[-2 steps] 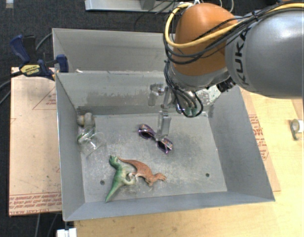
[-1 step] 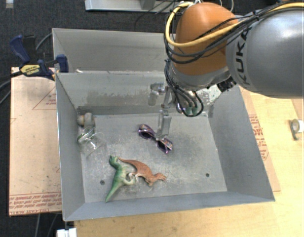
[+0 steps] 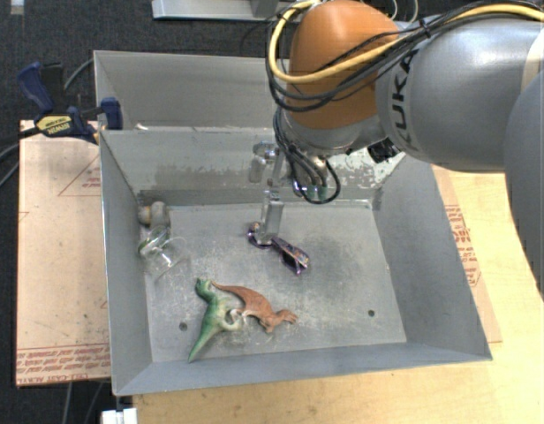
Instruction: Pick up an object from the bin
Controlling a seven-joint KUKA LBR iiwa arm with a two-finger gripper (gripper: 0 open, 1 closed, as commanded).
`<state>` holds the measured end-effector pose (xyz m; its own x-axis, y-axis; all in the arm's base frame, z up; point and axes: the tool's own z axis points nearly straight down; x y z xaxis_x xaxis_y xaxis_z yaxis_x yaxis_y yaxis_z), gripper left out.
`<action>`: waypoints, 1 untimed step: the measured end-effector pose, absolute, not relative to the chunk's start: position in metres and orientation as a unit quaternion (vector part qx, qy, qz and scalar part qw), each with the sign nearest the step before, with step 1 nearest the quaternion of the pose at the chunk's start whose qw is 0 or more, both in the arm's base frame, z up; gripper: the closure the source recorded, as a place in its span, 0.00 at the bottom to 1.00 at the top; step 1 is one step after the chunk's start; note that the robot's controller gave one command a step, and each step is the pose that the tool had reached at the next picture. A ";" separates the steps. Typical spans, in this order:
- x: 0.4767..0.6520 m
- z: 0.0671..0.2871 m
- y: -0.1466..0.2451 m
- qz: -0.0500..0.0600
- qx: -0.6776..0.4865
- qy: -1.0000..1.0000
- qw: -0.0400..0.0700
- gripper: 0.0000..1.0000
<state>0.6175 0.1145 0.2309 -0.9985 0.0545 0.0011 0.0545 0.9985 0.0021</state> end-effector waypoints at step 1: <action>0.620 0.136 0.060 -0.001 -0.012 -1.000 -0.001 0.00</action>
Offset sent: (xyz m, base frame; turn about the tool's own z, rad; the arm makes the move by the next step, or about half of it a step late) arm -0.0206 -0.0280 -0.1217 -0.0923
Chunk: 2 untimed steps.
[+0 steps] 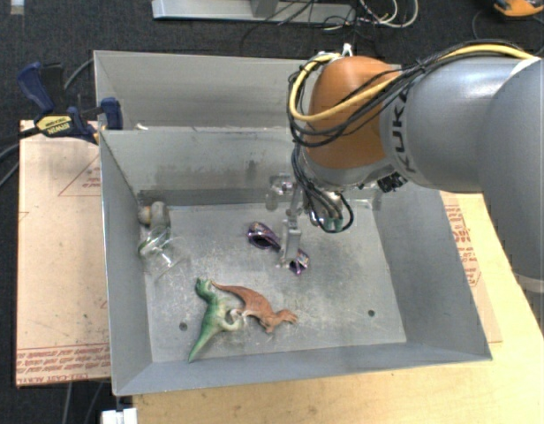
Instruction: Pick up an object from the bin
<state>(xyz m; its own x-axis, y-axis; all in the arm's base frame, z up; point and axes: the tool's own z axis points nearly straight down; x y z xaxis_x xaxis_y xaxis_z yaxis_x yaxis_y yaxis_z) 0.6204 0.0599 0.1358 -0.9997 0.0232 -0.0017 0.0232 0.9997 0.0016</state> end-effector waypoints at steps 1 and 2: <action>0.600 0.110 0.082 0.001 -0.016 1.000 0.000 0.00; 0.637 0.072 0.042 0.001 0.009 1.000 0.004 0.00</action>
Offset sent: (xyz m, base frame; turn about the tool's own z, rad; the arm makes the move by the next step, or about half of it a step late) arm 0.0152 -0.0177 -0.0639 -0.0085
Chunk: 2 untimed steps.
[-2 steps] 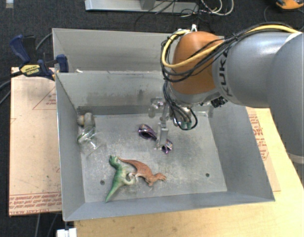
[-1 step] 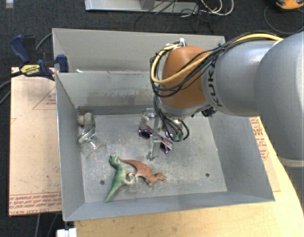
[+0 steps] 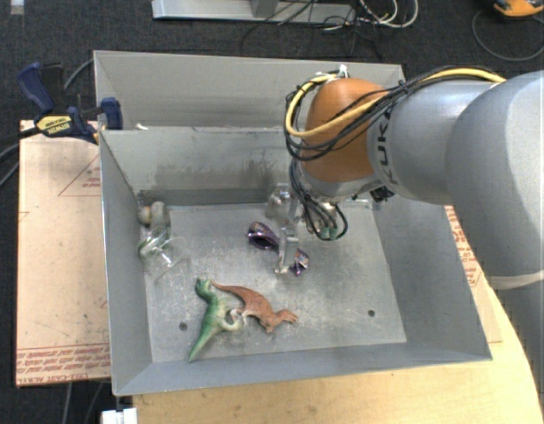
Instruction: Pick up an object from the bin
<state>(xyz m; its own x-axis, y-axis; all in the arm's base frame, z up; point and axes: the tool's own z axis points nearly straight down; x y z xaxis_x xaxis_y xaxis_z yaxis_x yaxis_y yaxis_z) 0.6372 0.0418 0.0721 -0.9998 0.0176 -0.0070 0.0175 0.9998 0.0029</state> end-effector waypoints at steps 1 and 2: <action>0.596 0.071 0.037 0.002 0.001 1.000 0.002 1.00; 0.596 0.071 0.037 0.002 0.001 1.000 0.002 1.00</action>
Offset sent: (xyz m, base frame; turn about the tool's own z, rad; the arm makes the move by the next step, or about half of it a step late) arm 0.0000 0.0000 0.0000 0.0000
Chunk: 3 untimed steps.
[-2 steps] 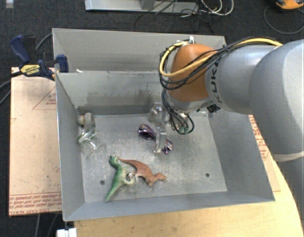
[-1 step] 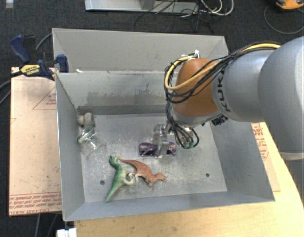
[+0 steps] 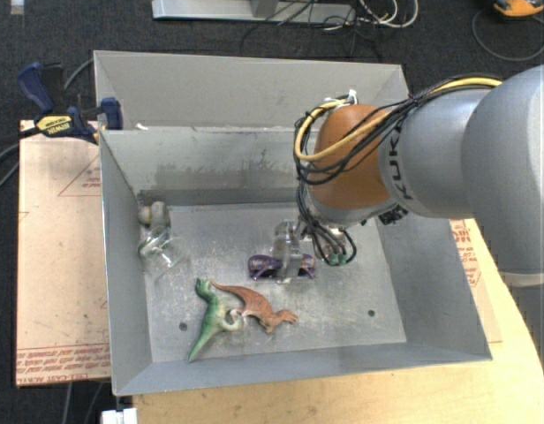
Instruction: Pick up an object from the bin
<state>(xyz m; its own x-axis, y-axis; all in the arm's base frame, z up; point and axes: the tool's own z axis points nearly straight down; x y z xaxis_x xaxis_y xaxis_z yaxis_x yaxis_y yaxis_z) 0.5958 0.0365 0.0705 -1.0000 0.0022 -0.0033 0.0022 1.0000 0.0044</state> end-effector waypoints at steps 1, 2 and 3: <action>0.596 0.078 0.023 0.002 0.007 1.000 0.003 1.00; 0.601 0.130 0.026 0.003 0.001 1.000 0.006 1.00; 0.601 0.249 0.009 0.003 -0.018 1.000 0.005 1.00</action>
Offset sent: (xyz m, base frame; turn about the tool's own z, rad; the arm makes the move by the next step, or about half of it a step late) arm 0.0028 -0.0108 0.0564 -0.0018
